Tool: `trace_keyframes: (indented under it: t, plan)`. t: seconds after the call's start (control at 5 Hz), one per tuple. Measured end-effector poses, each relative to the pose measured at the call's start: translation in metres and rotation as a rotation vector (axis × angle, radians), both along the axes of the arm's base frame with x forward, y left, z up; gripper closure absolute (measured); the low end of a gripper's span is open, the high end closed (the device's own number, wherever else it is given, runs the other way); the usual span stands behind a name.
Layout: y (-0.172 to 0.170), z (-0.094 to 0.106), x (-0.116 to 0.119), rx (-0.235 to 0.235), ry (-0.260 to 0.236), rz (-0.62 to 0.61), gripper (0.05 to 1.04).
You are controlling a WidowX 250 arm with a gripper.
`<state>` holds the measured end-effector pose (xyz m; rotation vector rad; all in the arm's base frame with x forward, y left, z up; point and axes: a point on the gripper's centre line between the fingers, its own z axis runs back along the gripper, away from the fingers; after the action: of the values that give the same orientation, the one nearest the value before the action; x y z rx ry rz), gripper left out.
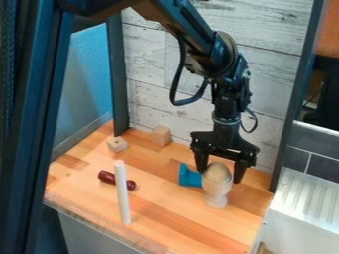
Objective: Put the ball on the blue arch
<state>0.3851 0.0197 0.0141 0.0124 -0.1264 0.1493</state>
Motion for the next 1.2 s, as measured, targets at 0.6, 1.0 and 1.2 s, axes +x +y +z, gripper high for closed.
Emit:
trace_keyframes:
  t: [0.6,1.0,1.2]
  plan:
    - [-0.001,0.0,0.002,-0.005,-0.012,-0.017,0.389]
    - [0.004,0.012,-0.009,-0.057,-0.039,-0.017,0.389]
    - [0.011,0.022,-0.011,-0.087,-0.068,0.002,0.389]
